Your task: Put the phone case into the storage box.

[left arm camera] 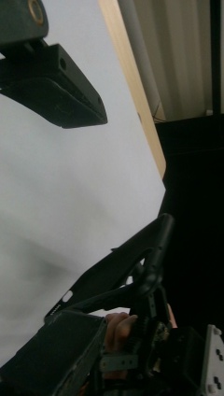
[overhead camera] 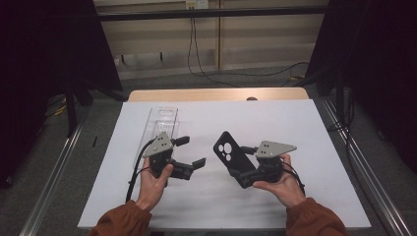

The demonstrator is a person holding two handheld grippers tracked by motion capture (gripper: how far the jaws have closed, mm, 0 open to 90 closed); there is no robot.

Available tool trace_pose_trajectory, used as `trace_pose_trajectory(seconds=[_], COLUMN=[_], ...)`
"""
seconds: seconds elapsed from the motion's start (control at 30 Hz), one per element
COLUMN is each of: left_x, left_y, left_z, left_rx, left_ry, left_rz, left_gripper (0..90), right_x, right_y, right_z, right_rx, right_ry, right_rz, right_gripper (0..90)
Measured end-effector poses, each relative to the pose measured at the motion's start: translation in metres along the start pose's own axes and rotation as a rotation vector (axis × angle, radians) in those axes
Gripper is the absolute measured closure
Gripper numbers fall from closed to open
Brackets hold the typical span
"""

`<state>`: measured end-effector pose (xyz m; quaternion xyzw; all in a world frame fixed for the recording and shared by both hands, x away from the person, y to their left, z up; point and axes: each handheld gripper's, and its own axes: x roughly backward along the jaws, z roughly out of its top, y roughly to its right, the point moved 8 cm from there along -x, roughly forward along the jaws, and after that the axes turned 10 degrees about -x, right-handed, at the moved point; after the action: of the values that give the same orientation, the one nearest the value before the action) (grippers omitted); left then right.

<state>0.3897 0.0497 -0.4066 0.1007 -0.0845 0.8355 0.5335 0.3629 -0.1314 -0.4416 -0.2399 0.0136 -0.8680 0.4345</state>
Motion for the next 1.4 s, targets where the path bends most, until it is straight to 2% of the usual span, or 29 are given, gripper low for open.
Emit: trace_pose_trajectory(seconds=[0.1, 0.17, 0.33, 0.43, 0.53, 0.63, 0.67, 0.7, 0.83, 0.93, 1.1, 1.4], left_x=[-0.008, -0.012, -0.023, -0.023, -0.021, -0.02, -0.021, -0.021, -0.022, -0.024, -0.026, -0.027], left_y=[-0.001, 0.001, 0.008, 0.009, 0.01, 0.01, 0.011, 0.011, 0.016, 0.016, 0.017, 0.017], left_z=[0.006, 0.009, 0.009, 0.009, 0.009, 0.009, 0.009, 0.009, 0.008, 0.007, 0.006, 0.004], left_rx=[-0.018, -0.013, -0.029, -0.038, -0.054, -0.054, -0.056, -0.056, -0.074, -0.081, -0.115, -0.116], left_ry=[0.001, 0.018, 0.024, 0.023, 0.029, 0.029, 0.027, 0.027, 0.02, 0.01, -0.026, -0.043], left_rz=[-0.012, -0.012, -0.062, -0.061, -0.089, -0.11, -0.131, -0.131, -0.175, -0.184, -0.207, -0.244], left_gripper=[3.5, 3.0, 2.4, 2.5, 2.4, 1.8, 1.9, 1.8, 1.6, 1.8, 2.9, 2.5], right_x=[0.0, 0.0, -0.002, -0.002, -0.003, -0.003, -0.003, -0.003, -0.005, -0.005, -0.007, -0.008], right_y=[0.0, 0.0, -0.001, -0.001, -0.003, -0.005, -0.006, -0.006, -0.009, -0.011, -0.016, -0.018], right_z=[0.0, 0.001, -0.003, -0.003, -0.003, -0.003, -0.003, -0.003, -0.004, -0.005, -0.006, -0.008], right_rx=[0.004, -0.001, 0.0, -0.005, -0.009, -0.011, -0.007, -0.007, -0.009, -0.004, 0.002, 0.002], right_ry=[0.005, 0.015, 0.008, 0.012, 0.014, 0.016, 0.013, 0.013, 0.006, 0.002, -0.01, -0.02], right_rz=[0.003, 0.01, 0.03, 0.039, 0.058, 0.082, 0.091, 0.091, 0.115, 0.12, 0.141, 0.16], right_gripper=[14.3, 14.3, 14.2, 14.2, 14.2, 14.2, 14.2, 14.2, 14.2, 14.2, 14.1, 14.1])
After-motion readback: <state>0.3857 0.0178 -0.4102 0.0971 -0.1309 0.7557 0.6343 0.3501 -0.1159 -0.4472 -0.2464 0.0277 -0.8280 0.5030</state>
